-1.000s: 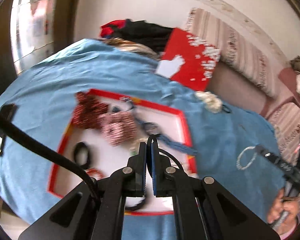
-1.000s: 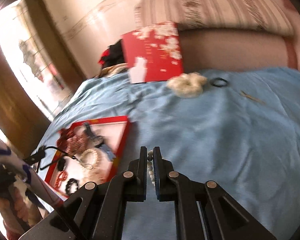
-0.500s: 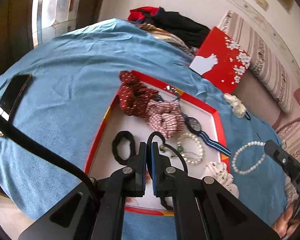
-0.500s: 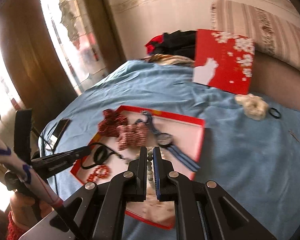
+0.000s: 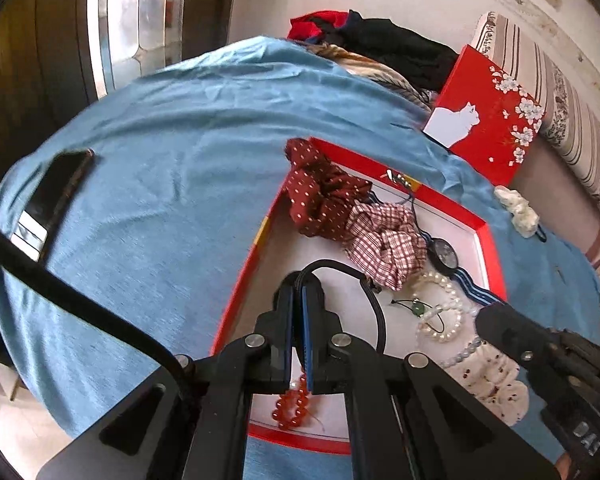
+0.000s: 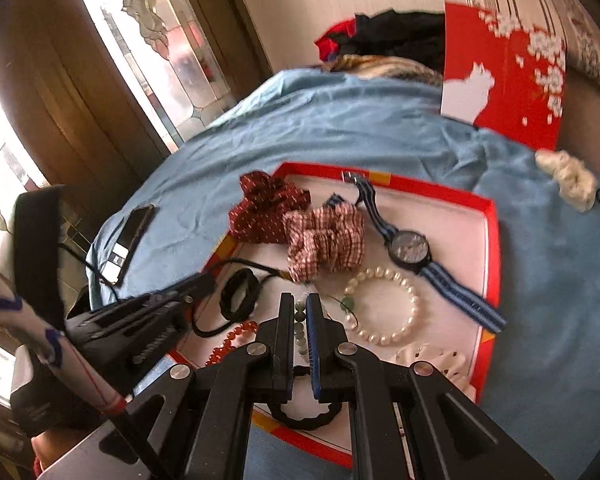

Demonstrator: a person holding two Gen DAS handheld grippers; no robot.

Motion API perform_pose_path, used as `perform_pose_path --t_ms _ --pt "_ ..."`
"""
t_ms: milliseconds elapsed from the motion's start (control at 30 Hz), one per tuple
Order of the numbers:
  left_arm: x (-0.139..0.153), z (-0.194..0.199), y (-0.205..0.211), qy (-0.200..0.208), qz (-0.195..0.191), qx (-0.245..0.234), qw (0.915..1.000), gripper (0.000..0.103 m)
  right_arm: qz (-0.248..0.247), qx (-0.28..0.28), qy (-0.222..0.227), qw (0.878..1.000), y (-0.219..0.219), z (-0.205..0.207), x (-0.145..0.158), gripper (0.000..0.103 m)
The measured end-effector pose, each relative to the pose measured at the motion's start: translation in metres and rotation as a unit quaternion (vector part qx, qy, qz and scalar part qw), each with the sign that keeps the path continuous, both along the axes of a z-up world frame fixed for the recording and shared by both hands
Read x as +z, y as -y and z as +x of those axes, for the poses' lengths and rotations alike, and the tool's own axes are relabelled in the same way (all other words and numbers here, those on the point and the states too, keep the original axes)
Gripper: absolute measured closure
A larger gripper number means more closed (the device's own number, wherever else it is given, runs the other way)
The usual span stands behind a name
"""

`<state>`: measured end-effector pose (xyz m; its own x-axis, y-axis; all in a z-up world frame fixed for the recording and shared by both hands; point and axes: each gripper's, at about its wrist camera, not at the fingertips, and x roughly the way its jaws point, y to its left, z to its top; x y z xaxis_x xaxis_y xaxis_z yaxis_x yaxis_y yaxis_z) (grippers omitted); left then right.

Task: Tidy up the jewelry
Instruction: 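Carry the pearl necklace into the tray with both tools, then open both tools and lay the necklace in the tray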

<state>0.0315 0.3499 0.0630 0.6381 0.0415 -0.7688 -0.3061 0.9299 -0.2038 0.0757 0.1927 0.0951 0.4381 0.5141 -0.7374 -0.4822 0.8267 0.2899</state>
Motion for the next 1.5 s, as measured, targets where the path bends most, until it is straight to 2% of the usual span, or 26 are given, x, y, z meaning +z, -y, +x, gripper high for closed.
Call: perform_pose_path --t_ms 167,533,833,967,1067,1200,1233,1400,1500 --pt "0.002 -0.001 -0.001 0.003 0.009 0.003 0.9999 0.099 -0.021 -0.022 -0.023 0.999 0.006 0.013 -0.020 0.096" --pt "0.006 -0.001 0.004 0.010 0.020 -0.001 0.9997 0.099 -0.061 -0.037 -0.034 0.997 0.012 0.022 -0.041 0.096" --pt "0.012 -0.002 0.010 0.029 0.034 0.000 0.9990 0.099 -0.102 -0.020 -0.016 0.994 -0.004 0.017 -0.053 0.096" --pt "0.019 -0.005 0.014 0.049 0.046 0.000 0.9978 0.099 -0.097 -0.026 -0.018 0.995 0.000 0.020 -0.053 0.095" --pt "0.024 -0.006 0.018 0.060 0.056 -0.003 0.9966 0.099 -0.090 -0.034 -0.021 0.995 0.006 0.021 -0.052 0.091" --pt "0.027 -0.007 0.025 0.067 0.069 -0.007 0.9954 0.099 -0.073 -0.046 -0.029 0.996 0.014 0.023 -0.049 0.071" --pt "0.027 -0.006 0.025 0.067 0.070 -0.007 0.9952 0.099 -0.065 -0.051 -0.032 0.996 0.018 0.023 -0.048 0.068" --pt "0.026 -0.005 0.025 0.065 0.069 -0.006 0.9954 0.098 -0.040 -0.060 -0.040 0.997 0.028 0.023 -0.040 0.064" --pt "0.025 -0.005 0.024 0.064 0.067 -0.002 0.9957 0.092 -0.036 -0.061 -0.036 0.997 0.032 0.020 -0.036 0.062"
